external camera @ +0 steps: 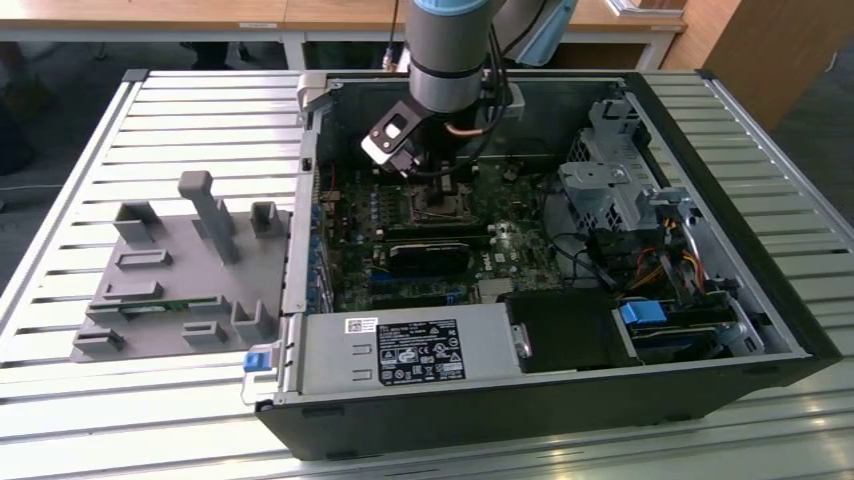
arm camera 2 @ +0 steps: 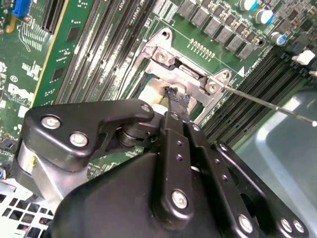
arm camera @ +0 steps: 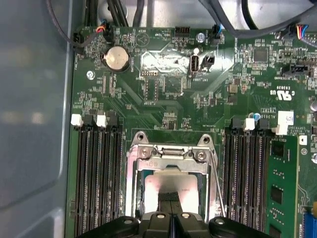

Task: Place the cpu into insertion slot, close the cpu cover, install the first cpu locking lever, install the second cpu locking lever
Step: 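Close the cpu cover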

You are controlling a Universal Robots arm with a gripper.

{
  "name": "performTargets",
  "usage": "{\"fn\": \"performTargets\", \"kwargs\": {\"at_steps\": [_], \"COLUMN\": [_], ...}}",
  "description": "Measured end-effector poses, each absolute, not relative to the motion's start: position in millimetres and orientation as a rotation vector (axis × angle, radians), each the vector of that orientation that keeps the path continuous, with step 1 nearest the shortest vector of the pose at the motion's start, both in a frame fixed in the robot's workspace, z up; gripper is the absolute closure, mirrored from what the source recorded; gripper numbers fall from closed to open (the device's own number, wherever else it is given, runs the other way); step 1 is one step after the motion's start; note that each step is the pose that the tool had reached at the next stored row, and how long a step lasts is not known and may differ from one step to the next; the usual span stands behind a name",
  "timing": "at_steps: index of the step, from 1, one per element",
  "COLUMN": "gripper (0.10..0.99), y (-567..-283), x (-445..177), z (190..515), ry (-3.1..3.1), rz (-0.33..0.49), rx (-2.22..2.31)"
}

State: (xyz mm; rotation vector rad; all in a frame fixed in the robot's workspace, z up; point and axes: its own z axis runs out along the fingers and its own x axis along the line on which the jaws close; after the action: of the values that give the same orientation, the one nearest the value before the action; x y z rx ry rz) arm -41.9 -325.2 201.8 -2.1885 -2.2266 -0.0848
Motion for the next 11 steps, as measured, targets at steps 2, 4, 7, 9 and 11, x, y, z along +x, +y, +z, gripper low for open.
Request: {"fn": "performTargets", "kwargs": {"at_steps": [2,4,7,9,11], "gripper": [0.980,0.980,0.980,0.980,0.980], "y": [-325.2,-325.2,-325.2,-325.2,-325.1], "x": [-41.7,-41.6,-41.5,-41.3,-39.3], "z": [204.6,207.7,214.3,217.5,217.4], "ry": [-2.227,-2.227,-2.227,-2.227,-2.227], "rz": [-0.085,-0.085,-0.085,-0.084,-0.085], "rx": [-2.189,-2.189,-2.189,-2.189,-2.188]}}
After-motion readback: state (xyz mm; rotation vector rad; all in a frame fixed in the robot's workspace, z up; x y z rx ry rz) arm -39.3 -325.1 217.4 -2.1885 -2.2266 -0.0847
